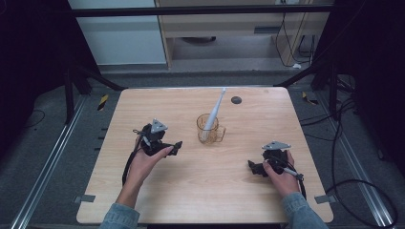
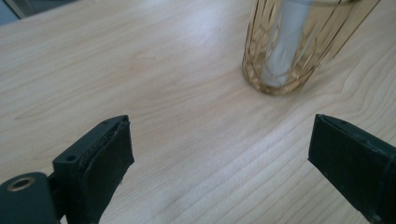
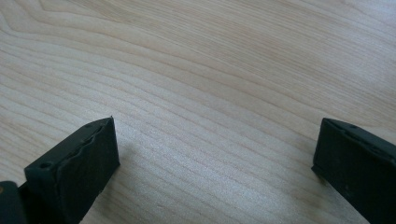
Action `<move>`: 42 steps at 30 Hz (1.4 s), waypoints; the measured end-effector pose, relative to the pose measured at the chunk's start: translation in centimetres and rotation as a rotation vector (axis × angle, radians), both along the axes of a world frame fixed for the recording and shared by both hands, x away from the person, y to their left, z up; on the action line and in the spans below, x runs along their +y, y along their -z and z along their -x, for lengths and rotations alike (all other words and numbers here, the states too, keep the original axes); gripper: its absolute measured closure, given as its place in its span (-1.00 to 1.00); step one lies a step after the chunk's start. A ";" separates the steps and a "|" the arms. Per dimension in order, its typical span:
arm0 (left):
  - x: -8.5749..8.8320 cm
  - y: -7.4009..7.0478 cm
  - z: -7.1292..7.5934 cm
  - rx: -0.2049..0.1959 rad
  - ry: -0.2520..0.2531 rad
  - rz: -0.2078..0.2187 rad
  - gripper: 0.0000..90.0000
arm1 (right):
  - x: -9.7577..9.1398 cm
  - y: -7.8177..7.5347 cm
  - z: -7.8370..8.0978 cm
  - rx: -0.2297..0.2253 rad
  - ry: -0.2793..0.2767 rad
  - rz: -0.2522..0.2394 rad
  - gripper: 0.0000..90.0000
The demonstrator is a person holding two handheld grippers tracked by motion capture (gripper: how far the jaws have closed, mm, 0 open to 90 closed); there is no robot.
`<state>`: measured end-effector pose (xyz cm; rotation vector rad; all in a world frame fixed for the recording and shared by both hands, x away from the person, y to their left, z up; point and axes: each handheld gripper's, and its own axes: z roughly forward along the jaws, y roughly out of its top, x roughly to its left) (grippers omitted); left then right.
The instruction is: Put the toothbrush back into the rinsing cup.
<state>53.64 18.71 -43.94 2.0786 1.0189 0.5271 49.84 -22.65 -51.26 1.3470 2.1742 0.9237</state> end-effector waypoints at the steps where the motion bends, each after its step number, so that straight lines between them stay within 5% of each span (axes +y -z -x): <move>1: 0.1 0.1 0.0 -0.005 -0.005 0.006 -0.87 | 0.0 0.0 0.0 0.000 0.000 0.000 -0.99; 6: 1.1 0.8 0.1 0.007 -0.027 -0.038 -0.87 | 0.0 0.0 0.0 0.000 0.000 0.002 -0.99; 24: 8.2 4.0 -0.4 0.083 -0.200 -0.054 -0.88 | 0.0 0.0 0.0 0.000 0.000 0.000 -0.99; 42: 9.4 6.2 -1.3 0.110 -0.212 -0.071 -0.88 | 0.0 0.0 0.0 0.000 0.000 0.000 -0.99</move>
